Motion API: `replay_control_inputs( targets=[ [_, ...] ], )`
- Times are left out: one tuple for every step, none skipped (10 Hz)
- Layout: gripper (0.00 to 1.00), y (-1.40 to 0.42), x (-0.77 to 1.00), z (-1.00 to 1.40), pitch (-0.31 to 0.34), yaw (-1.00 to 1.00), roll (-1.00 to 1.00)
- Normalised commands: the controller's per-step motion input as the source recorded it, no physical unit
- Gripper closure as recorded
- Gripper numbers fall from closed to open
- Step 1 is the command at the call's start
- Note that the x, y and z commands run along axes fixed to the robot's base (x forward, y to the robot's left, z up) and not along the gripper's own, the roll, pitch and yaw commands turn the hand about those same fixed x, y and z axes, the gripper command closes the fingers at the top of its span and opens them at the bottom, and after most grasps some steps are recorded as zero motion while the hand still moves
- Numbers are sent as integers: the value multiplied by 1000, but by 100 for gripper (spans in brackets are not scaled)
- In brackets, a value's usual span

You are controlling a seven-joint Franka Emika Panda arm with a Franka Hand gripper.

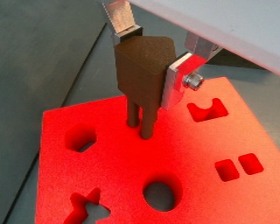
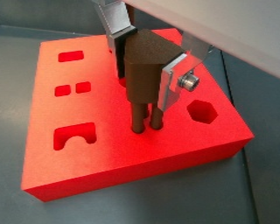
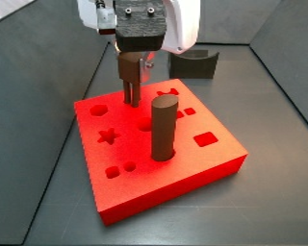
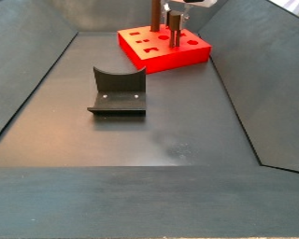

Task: Pick up the 3 prong object. Move up. Place the 3 prong object on the fixture. Regrasp the 3 prong object. Move to above the board. Insert the 3 prong object.
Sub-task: Insert the 3 prong object.

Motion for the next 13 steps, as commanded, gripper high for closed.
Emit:
replay_control_inputs(
  targets=[
    [100, -149, 0, -786, -116, 200, 221],
    [100, -140, 0, -774, -91, 151, 249],
    [100, -163, 109, -754, -67, 29, 266],
    [100, 0, 337, -780, 0, -9, 257],
    [100, 54, 354, -806, 0, -20, 253],
    [100, 11, 266, -700, -16, -14, 186],
    [100, 0, 249, -311, 0, -29, 17],
    [100, -54, 100, -351, -11, 0, 0],
    [100, -157, 109, -657, -139, 0, 0],
    [100, -186, 66, -846, -201, 17, 26],
    [100, -111, 43, -866, -149, 17, 124],
    [100, -69, 26, -837, -114, 0, 194],
    [100, -49, 40, -811, -110, 0, 209]
  ],
)
